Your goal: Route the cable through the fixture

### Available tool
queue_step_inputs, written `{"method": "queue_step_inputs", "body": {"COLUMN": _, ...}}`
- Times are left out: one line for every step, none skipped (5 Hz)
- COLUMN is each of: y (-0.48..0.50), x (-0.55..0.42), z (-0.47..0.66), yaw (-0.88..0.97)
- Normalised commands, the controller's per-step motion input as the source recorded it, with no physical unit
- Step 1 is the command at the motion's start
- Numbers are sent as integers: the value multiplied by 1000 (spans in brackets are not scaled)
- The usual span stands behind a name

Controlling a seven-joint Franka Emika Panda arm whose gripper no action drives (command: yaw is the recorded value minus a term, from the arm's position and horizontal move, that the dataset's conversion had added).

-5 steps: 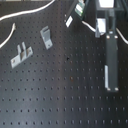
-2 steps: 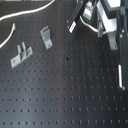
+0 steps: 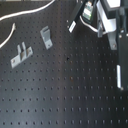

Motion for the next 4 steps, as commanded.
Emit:
{"method": "queue_step_inputs", "body": {"y": 255, "x": -72, "z": 113, "yaw": 300}}
{"method": "queue_step_inputs", "body": {"y": 140, "x": -2, "z": -1, "yaw": 14}}
{"method": "queue_step_inputs", "body": {"y": 9, "x": 0, "z": 10, "yaw": 0}}
{"method": "queue_step_inputs", "body": {"y": 321, "x": -74, "z": 291, "yaw": -17}}
